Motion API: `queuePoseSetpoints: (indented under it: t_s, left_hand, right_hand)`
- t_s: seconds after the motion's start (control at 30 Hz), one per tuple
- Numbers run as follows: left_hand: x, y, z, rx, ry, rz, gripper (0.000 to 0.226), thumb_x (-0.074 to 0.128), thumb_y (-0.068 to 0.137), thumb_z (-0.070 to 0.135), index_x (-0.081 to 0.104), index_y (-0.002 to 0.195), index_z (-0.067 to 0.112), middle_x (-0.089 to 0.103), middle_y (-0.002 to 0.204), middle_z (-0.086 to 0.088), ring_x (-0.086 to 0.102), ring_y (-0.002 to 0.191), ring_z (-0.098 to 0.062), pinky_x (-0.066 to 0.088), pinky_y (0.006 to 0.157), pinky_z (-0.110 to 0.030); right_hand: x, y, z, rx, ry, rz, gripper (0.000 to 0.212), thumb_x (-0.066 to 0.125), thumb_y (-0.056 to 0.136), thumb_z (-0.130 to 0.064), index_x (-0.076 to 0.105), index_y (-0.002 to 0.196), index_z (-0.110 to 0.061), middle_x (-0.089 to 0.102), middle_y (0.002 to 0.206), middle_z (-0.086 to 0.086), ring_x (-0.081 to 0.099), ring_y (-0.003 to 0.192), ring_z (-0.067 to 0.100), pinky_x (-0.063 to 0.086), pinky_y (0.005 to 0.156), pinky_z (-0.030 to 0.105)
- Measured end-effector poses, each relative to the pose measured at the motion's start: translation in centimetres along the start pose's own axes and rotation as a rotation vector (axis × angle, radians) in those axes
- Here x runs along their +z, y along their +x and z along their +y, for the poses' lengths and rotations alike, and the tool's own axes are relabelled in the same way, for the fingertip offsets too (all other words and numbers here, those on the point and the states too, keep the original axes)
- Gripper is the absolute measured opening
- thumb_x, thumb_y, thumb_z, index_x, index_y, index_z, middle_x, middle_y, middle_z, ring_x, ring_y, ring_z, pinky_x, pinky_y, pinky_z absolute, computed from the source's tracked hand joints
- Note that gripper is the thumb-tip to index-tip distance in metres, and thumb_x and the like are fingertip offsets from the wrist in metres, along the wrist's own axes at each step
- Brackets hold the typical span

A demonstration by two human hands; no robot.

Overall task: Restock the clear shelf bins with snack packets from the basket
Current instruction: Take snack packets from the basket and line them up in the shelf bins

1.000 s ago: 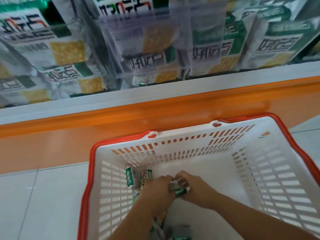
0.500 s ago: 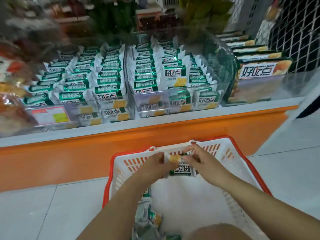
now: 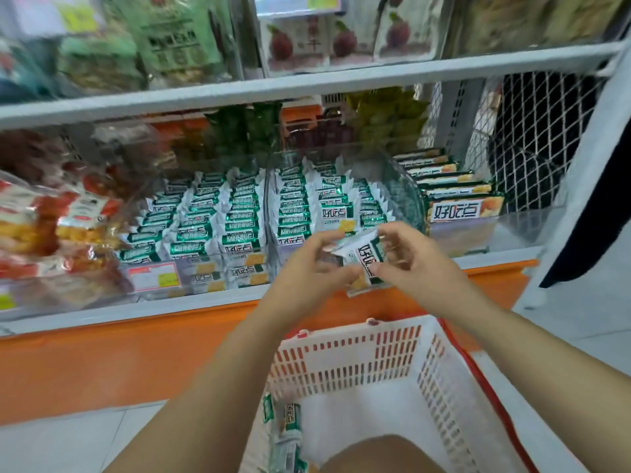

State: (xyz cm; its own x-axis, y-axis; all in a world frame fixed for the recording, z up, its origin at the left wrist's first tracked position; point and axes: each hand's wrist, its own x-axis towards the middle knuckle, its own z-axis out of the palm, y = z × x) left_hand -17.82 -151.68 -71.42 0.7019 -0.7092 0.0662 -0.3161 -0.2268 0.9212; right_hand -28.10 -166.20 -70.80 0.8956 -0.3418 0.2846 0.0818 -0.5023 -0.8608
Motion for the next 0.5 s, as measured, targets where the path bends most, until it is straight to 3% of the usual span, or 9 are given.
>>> queuePoseSetpoints:
  t_s: [0.1,0.17,0.23,0.3,0.37,0.43,0.5]
  left_hand:
    - [-0.6,1.2,1.1,0.073,0.01,0.052,0.034,0.069,0.085,0.029,0.056,0.117,0.029,0.066,0.108,0.004,0.066,0.092,-0.013,0.054,0.088,-0.04]
    - [-0.8,1.8,1.3,0.035,-0.047,0.104,0.035,0.07,0.079,0.04,0.059,0.111,0.031,0.064,0.112,0.005,0.064,0.102,-0.017,0.051,0.092,-0.046]
    - [-0.8,2.6,1.3,0.018,-0.123,0.121,0.026,0.07,0.079,0.04,0.06,0.102,0.035,0.066,0.108,0.005,0.064,0.101,-0.017,0.051,0.091,-0.046]
    - [-0.8,3.5,1.2,0.037,-0.088,0.134,0.02,0.066,0.087,0.032,0.058,0.106,0.03,0.064,0.107,0.01,0.064,0.093,-0.007,0.054,0.086,-0.035]
    - [-1.2,4.0,1.1,0.085,0.112,0.206,0.028,0.061,0.091,0.029,0.052,0.118,0.03,0.056,0.112,0.015,0.058,0.095,0.0,0.052,0.081,-0.027]
    - [-2.1,4.4,0.3,0.15,0.432,0.326,0.037,0.058,0.093,0.029,0.05,0.129,0.029,0.052,0.126,0.011,0.052,0.114,-0.009,0.045,0.097,-0.036]
    - [-3.1,4.7,-1.1,0.175,0.784,0.355,0.038,0.054,0.094,0.03,0.051,0.131,0.031,0.046,0.137,0.008,0.041,0.127,-0.016,0.028,0.111,-0.042]
  right_hand:
    - [-0.9,1.8,-1.0,-0.029,-0.032,-0.024,0.045,0.068,0.085,-0.017,0.044,0.108,-0.048,0.054,0.1,-0.01,0.053,0.089,0.005,0.045,0.072,0.018]
    - [-1.2,2.7,-1.2,-0.027,-0.002,-0.012,0.046,0.069,0.084,-0.021,0.042,0.114,-0.043,0.054,0.111,-0.01,0.054,0.094,-0.003,0.047,0.071,0.018]
    - [-1.4,3.7,-1.4,-0.05,-0.017,-0.023,0.039,0.068,0.086,-0.016,0.044,0.113,-0.031,0.052,0.114,-0.008,0.053,0.079,-0.018,0.047,0.061,0.013]
    - [-1.5,4.8,-1.2,-0.08,-0.074,-0.025,0.029,0.065,0.088,-0.012,0.048,0.106,-0.026,0.049,0.112,-0.014,0.048,0.069,-0.024,0.045,0.061,0.009]
    - [-1.7,6.3,-0.6,-0.097,-0.167,-0.001,0.025,0.064,0.089,-0.014,0.049,0.103,-0.029,0.048,0.114,-0.019,0.045,0.091,-0.019,0.042,0.08,0.016]
    - [-1.9,8.0,0.1,-0.098,-0.259,0.004,0.025,0.063,0.09,-0.016,0.049,0.104,-0.031,0.05,0.122,-0.014,0.043,0.11,-0.003,0.035,0.089,0.024]
    - [-1.6,9.6,1.0,-0.076,-0.324,-0.029,0.026,0.062,0.09,-0.015,0.049,0.106,-0.031,0.05,0.128,-0.007,0.051,0.112,0.01,0.038,0.088,0.026]
